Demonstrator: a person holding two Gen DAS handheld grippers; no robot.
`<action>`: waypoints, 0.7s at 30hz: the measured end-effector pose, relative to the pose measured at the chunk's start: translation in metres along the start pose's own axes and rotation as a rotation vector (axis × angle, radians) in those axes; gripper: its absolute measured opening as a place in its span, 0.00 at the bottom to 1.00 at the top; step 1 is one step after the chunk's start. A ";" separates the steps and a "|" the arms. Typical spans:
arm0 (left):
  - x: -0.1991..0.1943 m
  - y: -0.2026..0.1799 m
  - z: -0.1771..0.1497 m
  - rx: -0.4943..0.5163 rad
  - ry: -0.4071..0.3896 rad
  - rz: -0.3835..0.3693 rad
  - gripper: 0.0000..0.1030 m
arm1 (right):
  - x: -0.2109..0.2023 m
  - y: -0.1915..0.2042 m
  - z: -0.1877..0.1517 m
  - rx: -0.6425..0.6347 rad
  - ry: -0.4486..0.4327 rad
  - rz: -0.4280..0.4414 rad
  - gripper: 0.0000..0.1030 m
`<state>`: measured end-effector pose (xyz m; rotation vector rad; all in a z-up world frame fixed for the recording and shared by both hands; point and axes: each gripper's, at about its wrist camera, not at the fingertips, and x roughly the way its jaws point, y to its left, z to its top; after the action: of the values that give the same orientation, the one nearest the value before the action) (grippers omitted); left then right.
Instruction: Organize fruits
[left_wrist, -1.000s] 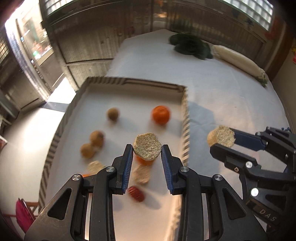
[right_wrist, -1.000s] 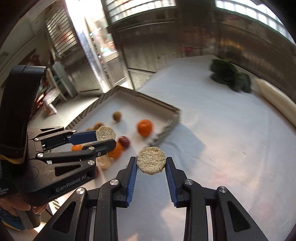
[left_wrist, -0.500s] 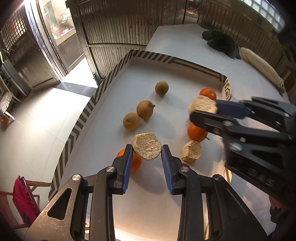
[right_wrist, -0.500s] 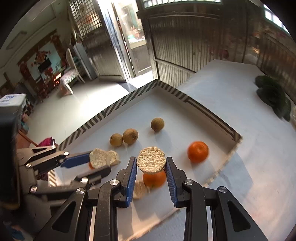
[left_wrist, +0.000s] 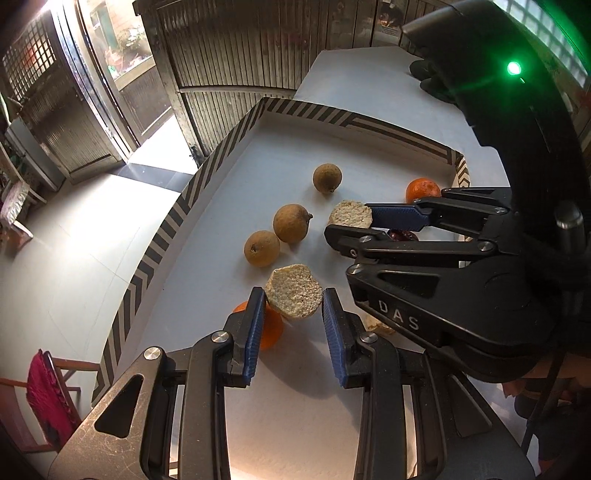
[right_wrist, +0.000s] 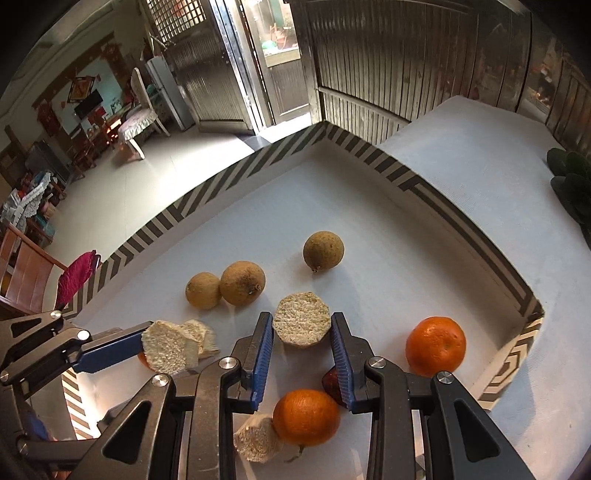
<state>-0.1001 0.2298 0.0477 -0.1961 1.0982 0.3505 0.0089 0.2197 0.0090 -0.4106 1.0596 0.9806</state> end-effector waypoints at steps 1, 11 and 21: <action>0.000 -0.001 0.000 0.001 0.000 0.002 0.30 | 0.001 0.000 0.000 0.002 0.000 0.001 0.30; 0.002 -0.006 0.000 0.022 -0.009 0.041 0.32 | -0.028 -0.010 -0.009 0.038 -0.044 -0.014 0.35; -0.011 -0.006 0.003 0.002 -0.049 0.052 0.52 | -0.093 -0.026 -0.045 0.163 -0.178 -0.096 0.38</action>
<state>-0.0998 0.2230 0.0585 -0.1565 1.0563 0.3983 -0.0064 0.1305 0.0652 -0.2337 0.9421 0.8222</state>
